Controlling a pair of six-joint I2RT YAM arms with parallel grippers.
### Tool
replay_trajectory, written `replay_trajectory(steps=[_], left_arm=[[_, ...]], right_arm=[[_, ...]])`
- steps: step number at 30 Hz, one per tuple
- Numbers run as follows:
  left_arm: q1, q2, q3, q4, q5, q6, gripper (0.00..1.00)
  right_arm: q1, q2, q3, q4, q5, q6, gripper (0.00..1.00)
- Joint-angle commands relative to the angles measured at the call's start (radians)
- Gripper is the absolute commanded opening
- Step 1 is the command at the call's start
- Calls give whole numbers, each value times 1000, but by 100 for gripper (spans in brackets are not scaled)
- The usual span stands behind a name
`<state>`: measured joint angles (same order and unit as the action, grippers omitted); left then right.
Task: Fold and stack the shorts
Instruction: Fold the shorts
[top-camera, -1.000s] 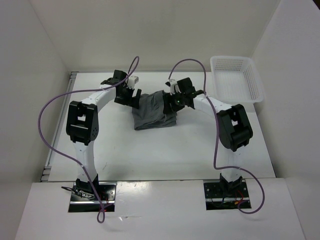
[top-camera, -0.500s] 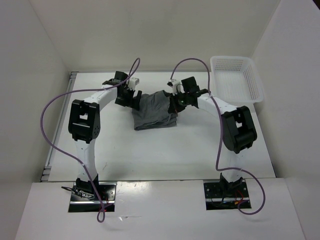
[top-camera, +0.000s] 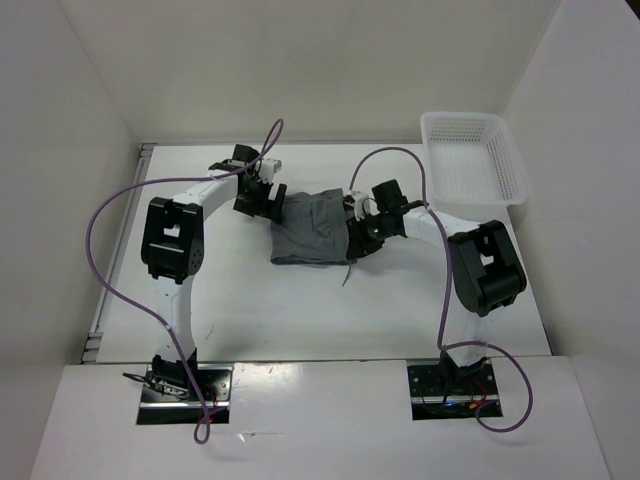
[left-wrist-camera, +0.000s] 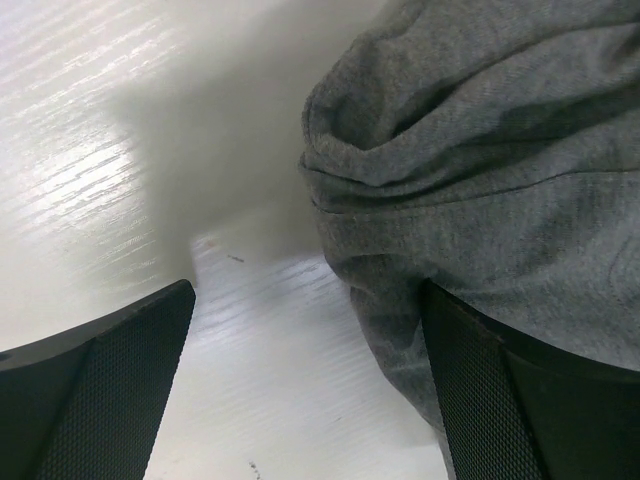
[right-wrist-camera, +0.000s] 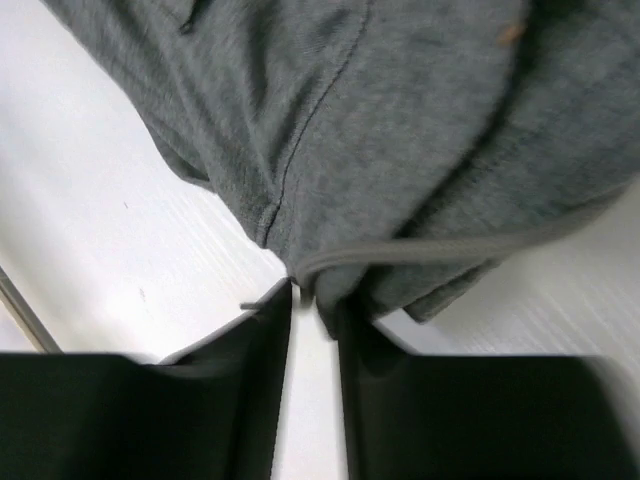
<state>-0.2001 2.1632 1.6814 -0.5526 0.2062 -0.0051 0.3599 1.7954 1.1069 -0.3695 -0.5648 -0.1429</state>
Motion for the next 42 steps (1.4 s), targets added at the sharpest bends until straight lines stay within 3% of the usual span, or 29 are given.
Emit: replay_trajectory(steps=[1, 2, 3, 8, 12, 15, 16, 18, 19, 23, 29, 37, 42], left_arm=[[5, 20, 37, -6, -10, 5, 100], [5, 20, 37, -6, -10, 5, 100], [5, 20, 37, -6, -10, 5, 100], [5, 0, 37, -6, 4, 5, 100], [5, -9, 37, -6, 24, 5, 100], [5, -9, 37, -6, 24, 5, 100], [5, -9, 37, -6, 24, 5, 100], [5, -9, 37, -6, 24, 5, 100], [5, -9, 37, -6, 24, 5, 100], [5, -29, 28, -6, 13, 5, 100], [5, -29, 28, -6, 13, 5, 100], [5, -29, 47, -24, 35, 5, 100], [5, -29, 47, -24, 35, 5, 100]], right_arm=[[-1, 1, 5, -11, -1, -24, 34], [-1, -10, 30, -20, 15, -24, 51], [-1, -10, 45, -44, 16, -36, 61], [-35, -93, 192, -155, 68, -136, 67], [-35, -142, 313, -91, 114, -43, 67], [-26, -114, 382, -39, 137, 58, 54], [-16, -101, 393, -8, 137, 83, 42], [-6, -70, 393, 27, 112, 126, 30], [5, -30, 393, 62, 100, 135, 17], [27, 74, 413, 135, 86, 167, 0], [27, 234, 521, 126, 71, 239, 0], [17, 358, 576, 147, 229, 298, 0], [-16, 439, 607, 147, 241, 263, 0]])
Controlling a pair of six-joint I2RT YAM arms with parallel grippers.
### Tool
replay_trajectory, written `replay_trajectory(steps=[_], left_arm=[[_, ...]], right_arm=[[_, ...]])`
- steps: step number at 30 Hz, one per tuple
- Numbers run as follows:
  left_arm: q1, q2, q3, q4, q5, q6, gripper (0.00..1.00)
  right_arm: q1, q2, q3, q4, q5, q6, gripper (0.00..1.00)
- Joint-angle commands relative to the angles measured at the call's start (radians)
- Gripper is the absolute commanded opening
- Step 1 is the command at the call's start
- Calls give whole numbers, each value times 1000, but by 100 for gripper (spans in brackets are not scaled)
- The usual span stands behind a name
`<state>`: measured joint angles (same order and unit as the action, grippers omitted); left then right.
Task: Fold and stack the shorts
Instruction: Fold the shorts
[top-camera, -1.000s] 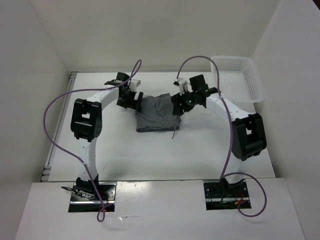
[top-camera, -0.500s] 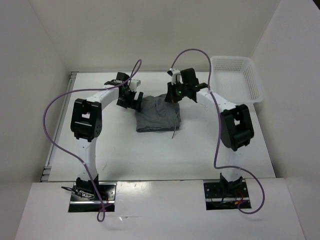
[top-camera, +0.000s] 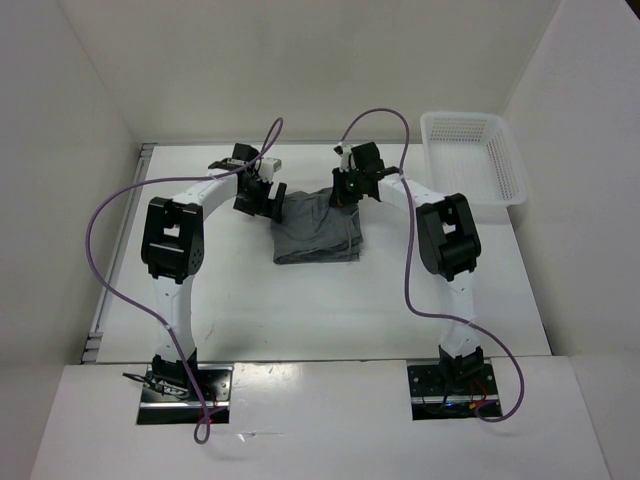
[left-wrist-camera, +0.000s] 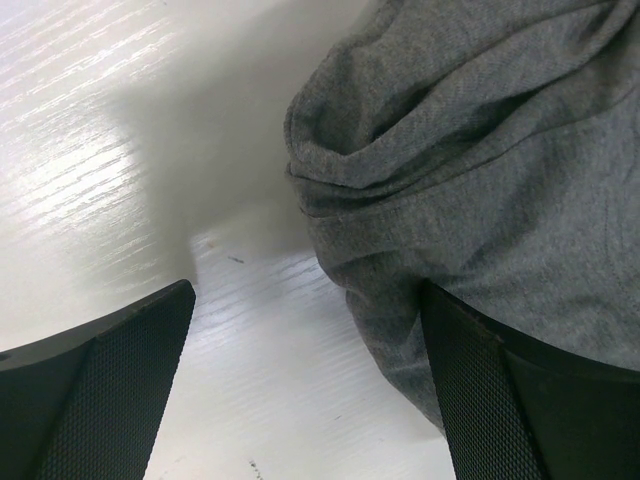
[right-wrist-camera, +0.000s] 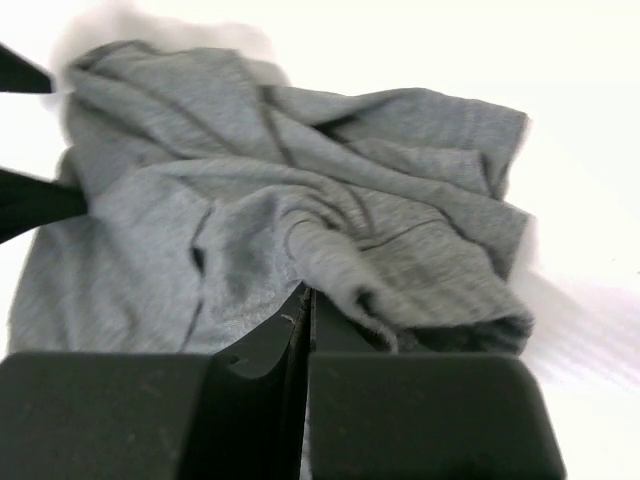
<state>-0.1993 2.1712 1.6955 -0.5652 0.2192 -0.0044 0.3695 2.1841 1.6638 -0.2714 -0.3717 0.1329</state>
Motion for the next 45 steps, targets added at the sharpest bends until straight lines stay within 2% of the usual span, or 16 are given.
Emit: replay_trajectory(steps=[1, 5, 12, 16, 20, 22, 23, 27, 35, 45], left_arm=[[5, -37, 33, -12, 22, 4, 100], [5, -68, 78, -32, 31, 4, 100], [5, -18, 67, -41, -41, 4, 100], [-14, 41, 91, -32, 0, 4, 100], [-14, 68, 133, -32, 66, 4, 100], [-14, 47, 144, -32, 91, 4, 100], [-14, 47, 159, -32, 91, 4, 100], [-23, 25, 203, -41, 130, 4, 100], [-23, 137, 306, -61, 206, 4, 100], [-32, 236, 366, -71, 261, 4, 100]], right_arm=[[-26, 51, 50, 49, 37, -13, 0], [-26, 62, 24, 49, 25, -4, 0], [-35, -70, -84, 49, 151, 20, 0], [-35, -159, -186, 49, 183, 59, 0], [-35, -204, -188, 60, 146, 59, 0], [-35, -228, -162, 60, 73, 21, 5], [-35, -254, -153, 51, 62, 20, 21], [-44, -317, -124, 2, 42, -24, 47], [-63, -311, -165, 1, 65, -33, 55], [-92, -259, -197, 21, 41, -33, 54]])
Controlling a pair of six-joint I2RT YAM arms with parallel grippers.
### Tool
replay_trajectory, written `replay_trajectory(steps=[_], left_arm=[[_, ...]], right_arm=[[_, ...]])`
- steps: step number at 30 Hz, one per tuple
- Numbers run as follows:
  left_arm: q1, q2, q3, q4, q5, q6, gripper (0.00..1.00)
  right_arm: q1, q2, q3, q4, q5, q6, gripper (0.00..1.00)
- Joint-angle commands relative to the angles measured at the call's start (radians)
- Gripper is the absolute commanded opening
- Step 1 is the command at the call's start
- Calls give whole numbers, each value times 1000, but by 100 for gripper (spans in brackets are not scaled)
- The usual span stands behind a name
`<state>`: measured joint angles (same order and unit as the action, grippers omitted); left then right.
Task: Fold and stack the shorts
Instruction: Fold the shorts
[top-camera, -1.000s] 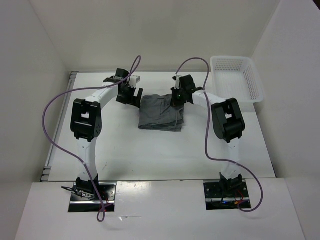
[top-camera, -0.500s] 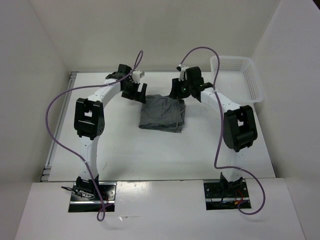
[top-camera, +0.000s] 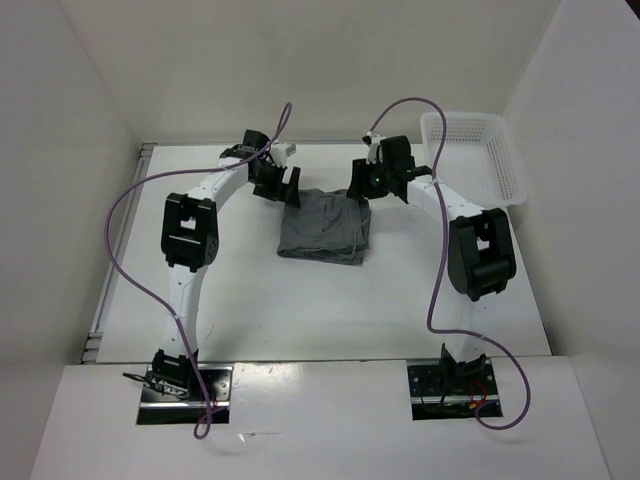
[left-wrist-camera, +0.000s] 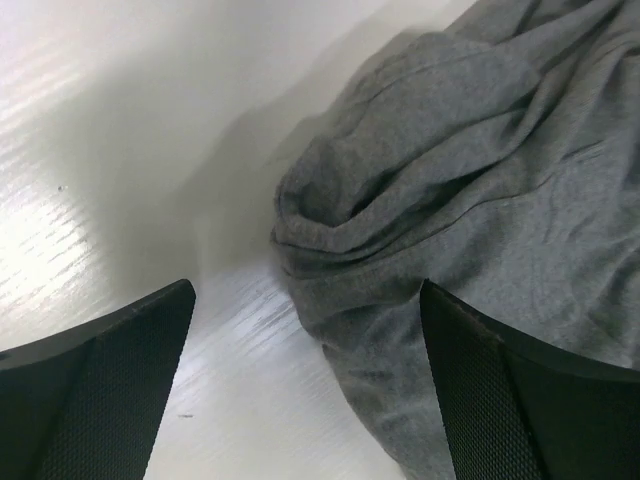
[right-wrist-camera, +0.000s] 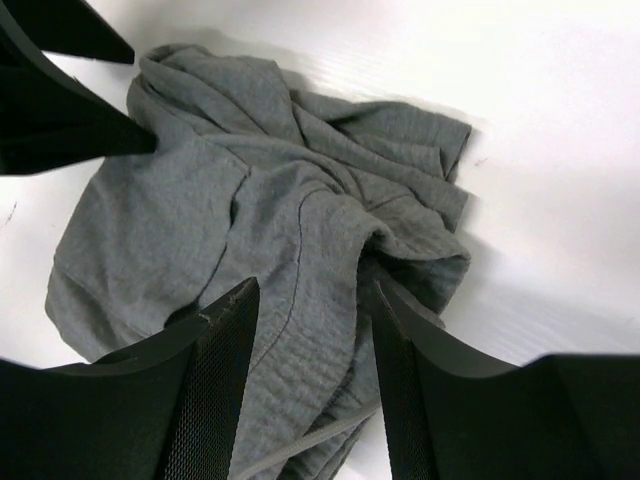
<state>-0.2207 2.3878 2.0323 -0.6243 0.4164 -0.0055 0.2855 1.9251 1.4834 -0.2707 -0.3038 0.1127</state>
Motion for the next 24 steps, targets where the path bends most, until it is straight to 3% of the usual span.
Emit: replay_trajectory(steps=[1, 5, 7, 10, 13, 14, 15, 24], left_arm=[[-11, 31, 29, -12, 64, 6, 100], [-11, 40, 29, -12, 104, 6, 83], [-11, 40, 20, -12, 113, 6, 70], [-11, 40, -6, 6, 140, 6, 54], [-11, 40, -15, 6, 153, 6, 45], [-11, 40, -15, 15, 153, 6, 38], [-11, 40, -26, 15, 153, 6, 35], [-11, 10, -46, 15, 114, 6, 17]], right_arm=[[-8, 0, -43, 21, -55, -13, 54], [-8, 37, -78, 65, -64, 7, 54], [-8, 64, -69, 74, -64, 16, 53], [-8, 89, -49, 99, -75, 25, 43], [-8, 98, -40, 111, -41, 25, 16], [-8, 98, -31, 111, -29, 25, 3], [-8, 98, -31, 111, -18, 10, 0], [-72, -2, -103, 55, -46, -1, 0]])
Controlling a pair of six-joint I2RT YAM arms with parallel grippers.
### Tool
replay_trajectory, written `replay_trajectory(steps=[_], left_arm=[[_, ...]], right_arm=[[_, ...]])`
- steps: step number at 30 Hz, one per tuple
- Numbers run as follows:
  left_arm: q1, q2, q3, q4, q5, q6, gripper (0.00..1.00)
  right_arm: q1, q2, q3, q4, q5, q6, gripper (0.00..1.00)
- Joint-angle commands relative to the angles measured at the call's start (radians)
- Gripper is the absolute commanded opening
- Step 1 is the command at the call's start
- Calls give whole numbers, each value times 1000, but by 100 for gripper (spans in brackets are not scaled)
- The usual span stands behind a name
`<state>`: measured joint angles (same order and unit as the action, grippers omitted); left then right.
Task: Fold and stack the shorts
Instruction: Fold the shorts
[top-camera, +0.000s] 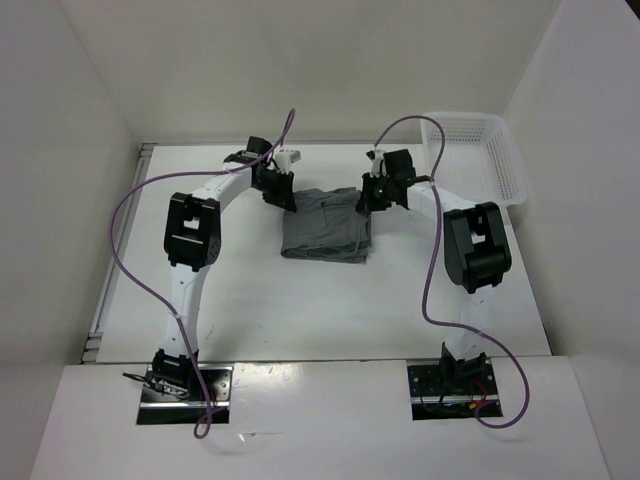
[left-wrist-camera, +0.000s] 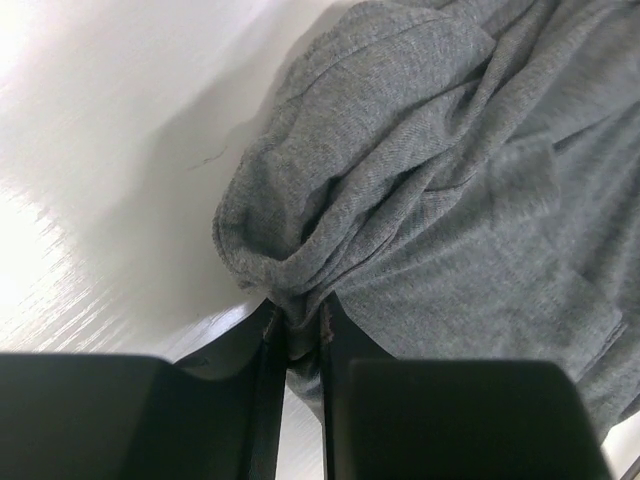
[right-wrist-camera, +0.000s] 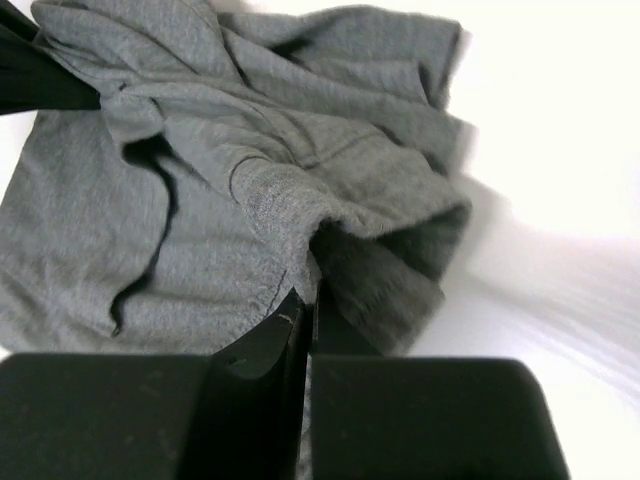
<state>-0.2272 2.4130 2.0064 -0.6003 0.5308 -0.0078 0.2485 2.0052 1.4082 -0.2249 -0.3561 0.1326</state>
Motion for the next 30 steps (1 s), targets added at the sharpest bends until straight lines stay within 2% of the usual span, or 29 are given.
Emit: replay_trajectory(steps=[1, 6, 10, 11, 13, 16, 17, 19, 21, 25, 29, 30], left_arm=[[-4, -15, -20, -9, -9, 8, 16], [-4, -25, -20, -9, -20, 8, 16], [-4, -34, -20, -9, -20, 8, 30], [-4, -44, -20, -9, -20, 8, 36], [-4, -45, -20, -9, -6, 8, 53], [-4, -71, -29, 0, 23, 8, 80], [-4, -81, -29, 10, 32, 8, 91], [-4, -94, -29, 10, 32, 8, 100], [-4, -104, -29, 19, 32, 8, 100], [-4, -192, -40, 19, -17, 8, 100], [-4, -359, -86, 19, -178, 8, 100], [-4, -395, -109, 19, -287, 8, 100]], right_arm=[[-35, -95, -37, 9, -7, -21, 0], [-45, -106, -77, 9, 2, -21, 0], [-45, -106, -66, 18, 11, -8, 21], [-45, -106, -51, 18, 11, -8, 28], [-45, -124, -37, 4, 22, -17, 56], [-45, -163, -28, -28, 31, -63, 69], [-45, -178, -19, -37, 7, -82, 71], [-45, -215, -2, -89, -20, -108, 74], [-45, -239, 29, -129, -29, -140, 81], [-45, -331, 64, -205, -9, -220, 85], [-45, -477, 64, -287, 28, -297, 88], [-45, -503, 52, -300, 45, -313, 88]])
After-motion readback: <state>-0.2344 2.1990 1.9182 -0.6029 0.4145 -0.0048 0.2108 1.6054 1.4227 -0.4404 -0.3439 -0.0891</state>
